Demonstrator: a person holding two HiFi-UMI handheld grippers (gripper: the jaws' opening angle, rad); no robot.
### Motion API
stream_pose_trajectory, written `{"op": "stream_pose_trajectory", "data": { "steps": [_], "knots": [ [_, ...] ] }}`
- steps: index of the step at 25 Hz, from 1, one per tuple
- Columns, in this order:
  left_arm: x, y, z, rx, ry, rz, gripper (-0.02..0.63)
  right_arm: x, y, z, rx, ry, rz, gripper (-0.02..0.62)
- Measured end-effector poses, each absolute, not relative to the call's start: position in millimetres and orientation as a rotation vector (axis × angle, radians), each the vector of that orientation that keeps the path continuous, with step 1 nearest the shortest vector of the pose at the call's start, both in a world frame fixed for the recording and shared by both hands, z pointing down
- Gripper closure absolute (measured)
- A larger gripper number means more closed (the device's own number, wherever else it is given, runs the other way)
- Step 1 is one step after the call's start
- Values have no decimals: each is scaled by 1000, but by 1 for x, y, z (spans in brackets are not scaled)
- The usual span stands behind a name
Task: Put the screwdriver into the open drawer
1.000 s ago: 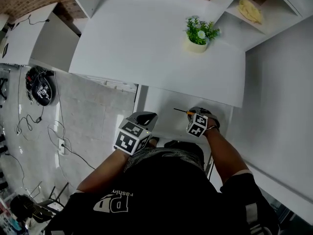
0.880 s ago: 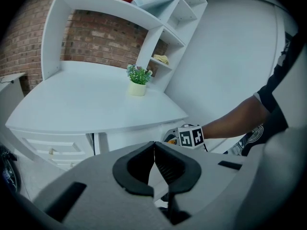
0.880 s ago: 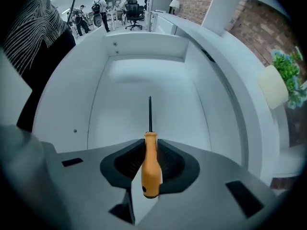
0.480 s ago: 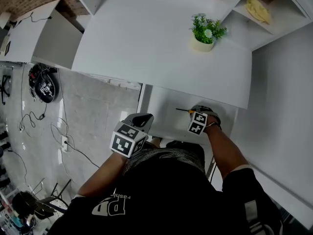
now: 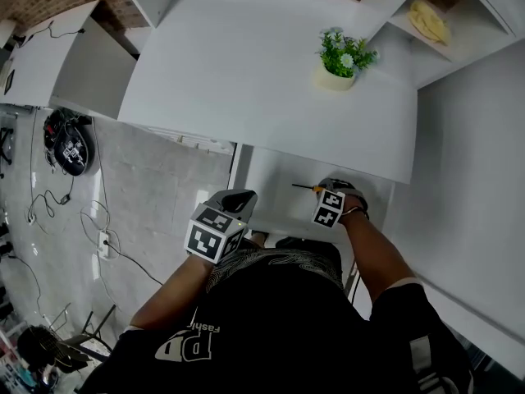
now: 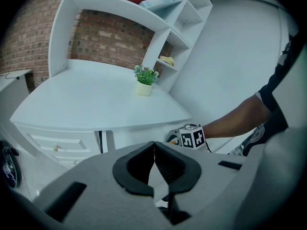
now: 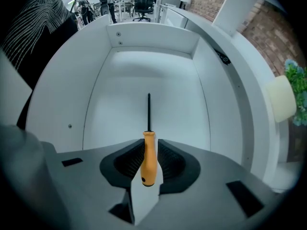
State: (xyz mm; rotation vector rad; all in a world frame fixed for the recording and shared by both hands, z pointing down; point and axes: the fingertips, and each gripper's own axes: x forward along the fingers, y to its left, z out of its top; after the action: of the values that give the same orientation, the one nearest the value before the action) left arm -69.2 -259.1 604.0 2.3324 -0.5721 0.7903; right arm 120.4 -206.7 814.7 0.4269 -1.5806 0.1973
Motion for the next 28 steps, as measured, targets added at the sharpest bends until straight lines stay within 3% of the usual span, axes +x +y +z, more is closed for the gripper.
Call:
{"op": "stream_pose_trajectory", "data": {
  "steps": [28],
  "knots": [
    [-46,-245,585,2437,-434,789,588,122,-183,776,628,-1598,273,508]
  ]
}}
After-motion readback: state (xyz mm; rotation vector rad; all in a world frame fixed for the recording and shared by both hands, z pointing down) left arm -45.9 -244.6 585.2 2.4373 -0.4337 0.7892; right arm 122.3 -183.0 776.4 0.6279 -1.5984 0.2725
